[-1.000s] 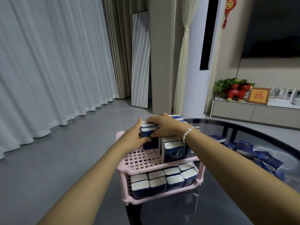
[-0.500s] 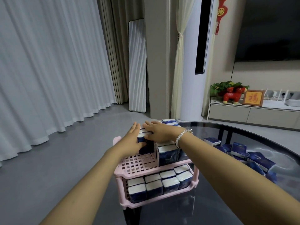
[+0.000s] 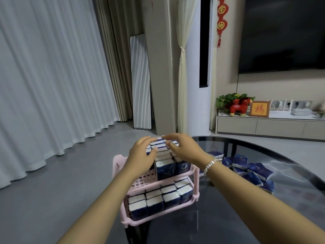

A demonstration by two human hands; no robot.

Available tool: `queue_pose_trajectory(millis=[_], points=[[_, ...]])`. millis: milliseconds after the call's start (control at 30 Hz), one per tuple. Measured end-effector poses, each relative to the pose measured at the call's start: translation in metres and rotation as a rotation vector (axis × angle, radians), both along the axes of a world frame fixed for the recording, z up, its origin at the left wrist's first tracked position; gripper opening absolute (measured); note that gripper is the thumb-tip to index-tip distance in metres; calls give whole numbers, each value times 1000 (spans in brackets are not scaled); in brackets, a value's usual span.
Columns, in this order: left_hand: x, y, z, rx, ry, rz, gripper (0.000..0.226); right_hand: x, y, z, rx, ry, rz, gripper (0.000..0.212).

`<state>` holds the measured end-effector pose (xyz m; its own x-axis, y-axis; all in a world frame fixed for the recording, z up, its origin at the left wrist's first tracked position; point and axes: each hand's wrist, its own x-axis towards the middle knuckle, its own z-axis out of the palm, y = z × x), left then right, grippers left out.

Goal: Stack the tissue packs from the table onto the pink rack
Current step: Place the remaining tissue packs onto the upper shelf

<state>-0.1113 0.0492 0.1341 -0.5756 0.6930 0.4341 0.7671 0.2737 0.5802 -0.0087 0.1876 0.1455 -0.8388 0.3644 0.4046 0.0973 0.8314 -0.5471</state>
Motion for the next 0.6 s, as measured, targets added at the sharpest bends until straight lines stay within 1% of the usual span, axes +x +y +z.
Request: queue_pose_trajectory(millis=[67,133,233,333,433,533,600], points=[[19,8,0,77,38,-30,27,25,4,-1,-42,65,-39,30],[41,19,-1,146,34,-70,24,49,11,-5,-73,107,-75,28],[75,39,-5,177,27,-134,25,83,24,-17,-138,152,-150,24],[107,62,-16,156,-8,-217,24,113,42,-37,-178,144,-235,23],[126,92,-38,120,-44,-256,23,134,65,-64,-210,120,-305,22],[133,125,-70,11,-110,-248,26,148,90,-94,-210,76,-397,22],[134,146,-91,-67,-163,-223,30,152,108,-116,-162,14,-489,23]])
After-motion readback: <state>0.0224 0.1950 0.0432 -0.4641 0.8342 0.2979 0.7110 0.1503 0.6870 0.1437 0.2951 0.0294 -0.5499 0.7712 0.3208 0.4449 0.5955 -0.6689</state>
